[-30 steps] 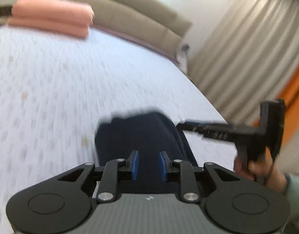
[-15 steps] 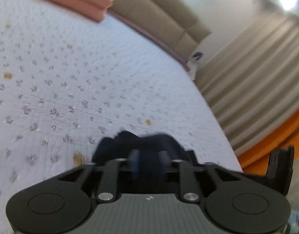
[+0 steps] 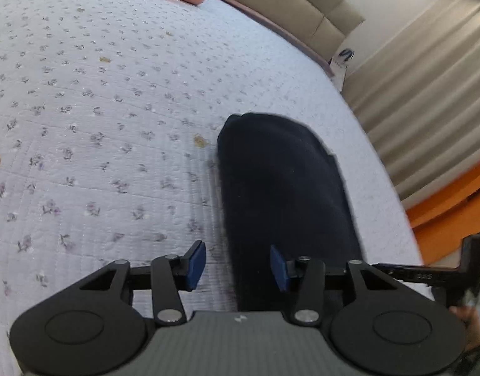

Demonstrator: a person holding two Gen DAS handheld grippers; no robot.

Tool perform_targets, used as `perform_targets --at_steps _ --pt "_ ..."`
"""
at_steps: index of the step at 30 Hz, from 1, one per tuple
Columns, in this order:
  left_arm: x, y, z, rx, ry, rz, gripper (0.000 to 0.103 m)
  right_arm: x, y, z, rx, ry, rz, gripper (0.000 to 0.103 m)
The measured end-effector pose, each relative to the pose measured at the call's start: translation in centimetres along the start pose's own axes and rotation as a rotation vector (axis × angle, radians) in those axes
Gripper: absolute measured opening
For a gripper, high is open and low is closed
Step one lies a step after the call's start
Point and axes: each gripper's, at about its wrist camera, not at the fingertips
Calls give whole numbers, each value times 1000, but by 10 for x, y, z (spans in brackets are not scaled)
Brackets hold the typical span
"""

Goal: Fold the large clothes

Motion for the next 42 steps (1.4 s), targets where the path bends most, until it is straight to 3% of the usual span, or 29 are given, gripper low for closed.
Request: perform_targets --at_steps 1,2,4,7,9,11,12,13,17,19,22,26,27,28,30,32,35,42 --pt "-2 1 -2 -22 15 42 67 -2 0 -4 15 20 -28 79" --pt "-2 2 -5 -46 24 78 88 -2 -1 -7 26 44 -67 79" --pt "8 3 -11 -79 31 96 97 3 -8 -9 25 64 -135 82" --pt "32 9 -16 -79 -14 61 97 24 -15 -4 23 47 -198 83" --pt "48 9 -15 -94 -70 41 96 38 -16 6 2 38 -166 84" --pt "64 8 -12 -118 -119 71 96 46 -14 14 -35 72 -144 90" --pt "71 7 -11 -126 -141 77 96 48 -11 16 -30 74 -145 101" --pt "79 7 -9 -129 -156 77 97 50 -6 15 -8 74 -139 103" --pt "102 -1 -7 -177 -160 149 99 67 14 15 87 33 -235 103" --pt "113 -4 -6 -188 -156 179 102 70 19 14 73 43 -280 103" --pt "127 -5 -6 -203 -148 245 102 78 21 5 61 22 -366 103" --pt "139 3 -9 -165 -132 260 101 86 18 3 126 39 -431 101" --pt "139 5 -8 -152 -117 262 101 86 14 3 127 46 -426 95" --pt "139 7 -5 -145 -105 260 99 84 10 5 123 47 -430 84" --pt "135 7 -2 -145 -80 251 91 80 6 7 127 44 -453 74" --pt "129 8 1 -116 -52 258 75 74 -1 10 128 71 -432 66" --pt "110 12 2 -53 -29 323 64 52 -21 19 102 120 -405 61" --pt "19 16 12 33 51 434 64 -29 -96 69 76 247 -426 60"
Point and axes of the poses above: each gripper's, at about its wrist camera, not at the fingertips, and x roughly the way its jaws point, y to its right, z to its underside, and after that the axes turned 3 degrees about -z, right-handed
